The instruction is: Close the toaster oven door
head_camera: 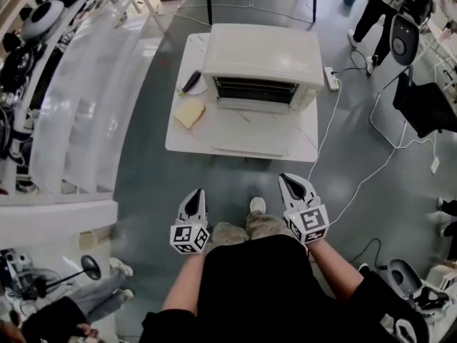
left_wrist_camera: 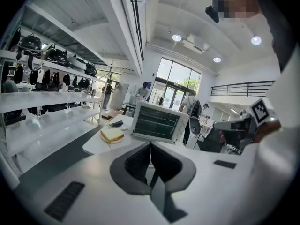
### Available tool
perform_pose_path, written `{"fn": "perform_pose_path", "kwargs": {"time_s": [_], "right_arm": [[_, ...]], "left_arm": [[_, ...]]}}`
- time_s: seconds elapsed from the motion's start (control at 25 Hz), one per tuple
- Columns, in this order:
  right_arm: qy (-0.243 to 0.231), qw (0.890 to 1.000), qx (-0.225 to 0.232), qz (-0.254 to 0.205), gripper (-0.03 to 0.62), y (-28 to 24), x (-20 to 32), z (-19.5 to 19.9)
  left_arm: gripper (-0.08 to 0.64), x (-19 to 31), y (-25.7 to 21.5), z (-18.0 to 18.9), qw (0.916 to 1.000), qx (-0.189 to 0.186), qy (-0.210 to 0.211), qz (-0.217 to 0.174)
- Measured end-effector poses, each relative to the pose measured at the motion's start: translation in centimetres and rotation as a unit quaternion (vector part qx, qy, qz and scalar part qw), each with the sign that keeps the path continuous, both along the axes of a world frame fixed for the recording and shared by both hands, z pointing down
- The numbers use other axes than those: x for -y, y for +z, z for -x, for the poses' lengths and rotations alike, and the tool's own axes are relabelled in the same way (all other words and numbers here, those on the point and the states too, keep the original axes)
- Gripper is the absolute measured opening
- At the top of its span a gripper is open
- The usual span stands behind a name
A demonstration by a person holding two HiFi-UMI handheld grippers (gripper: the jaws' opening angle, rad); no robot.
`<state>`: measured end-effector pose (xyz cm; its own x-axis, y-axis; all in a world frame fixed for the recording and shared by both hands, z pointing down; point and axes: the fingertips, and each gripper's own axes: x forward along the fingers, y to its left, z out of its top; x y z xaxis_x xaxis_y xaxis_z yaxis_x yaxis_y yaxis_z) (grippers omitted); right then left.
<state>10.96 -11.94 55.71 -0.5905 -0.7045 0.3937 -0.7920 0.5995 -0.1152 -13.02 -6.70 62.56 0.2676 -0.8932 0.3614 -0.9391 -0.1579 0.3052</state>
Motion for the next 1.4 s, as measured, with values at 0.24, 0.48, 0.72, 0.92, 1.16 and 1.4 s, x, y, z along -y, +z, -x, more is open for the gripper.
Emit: {"fn": "perform_pose_path", "kwargs": {"time_s": [0.24,0.48,0.72,0.92,1.16,1.4], "right_arm": [[0.013,1.0,0.013,0.006,0.021,0.0,0.3,1.2],[0.026,1.0,0.01,0.014,0.021,0.4,1.0,2.7],[0.055,0.998,0.016,0.026,0.021,1.4,3.2,3.4],[0.059,0.998,0.014,0.026,0.021,1.6,4.7,5.0],[0.061,0.998,-0.002,0.027,0.021,3.1,5.7,6.0],[0.069,0.997,0.0,0.045,0.021,5.2,7.0,6.4]], "left_arm": [[0.018,2.5,5.9,2.5,0.9982,-0.03,-0.022,0.046],[0.018,4.9,9.2,2.8,0.996,-0.013,0.026,0.084],[0.018,8.4,10.1,2.5,0.9955,-0.025,0.04,0.082],[0.02,11.0,10.8,2.9,0.9951,-0.018,0.052,0.083],[0.02,13.0,12.4,2.5,0.9931,-0.005,0.072,0.092],[0.02,13.4,15.1,0.7,0.9888,0.014,0.102,0.108]]}}
